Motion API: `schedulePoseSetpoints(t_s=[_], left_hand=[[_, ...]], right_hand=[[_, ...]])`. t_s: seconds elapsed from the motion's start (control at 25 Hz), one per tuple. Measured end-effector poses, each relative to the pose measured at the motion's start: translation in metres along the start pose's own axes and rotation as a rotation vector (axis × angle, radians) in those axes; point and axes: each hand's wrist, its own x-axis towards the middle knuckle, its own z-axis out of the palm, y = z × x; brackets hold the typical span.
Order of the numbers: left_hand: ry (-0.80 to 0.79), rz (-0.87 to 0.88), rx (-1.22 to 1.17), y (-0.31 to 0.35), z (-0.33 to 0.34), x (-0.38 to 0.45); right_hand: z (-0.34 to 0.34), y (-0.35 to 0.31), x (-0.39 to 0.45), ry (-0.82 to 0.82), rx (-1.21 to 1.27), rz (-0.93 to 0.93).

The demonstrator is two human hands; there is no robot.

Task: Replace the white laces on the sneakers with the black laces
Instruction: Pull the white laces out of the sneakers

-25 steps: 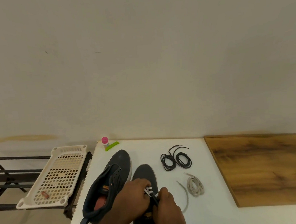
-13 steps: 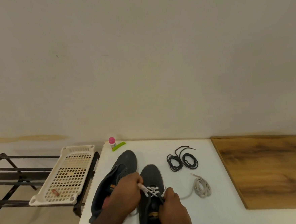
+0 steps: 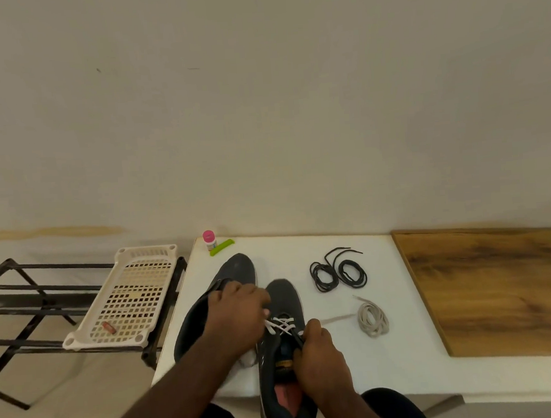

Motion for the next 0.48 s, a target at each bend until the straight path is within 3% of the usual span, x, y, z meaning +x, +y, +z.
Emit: schedulePoseSetpoints(t_s=[0.12,0.32,0.48], left_hand=[[-0.118,0.096,0.072,0.023,0.014,-0.006],[-0.083,0.155,0.235,0.028,0.013,-0.004],[-0.031,-0.01,0.191,-0.019,-0.013,0.008]], right_hand=[[0.001,0.001,0.001,0.011,-0.016,-0.002],[0.004,0.003,0.003,0.013,-0.029,0.004],[0.004,0.005,0.004,0.016,-0.007,-0.011]])
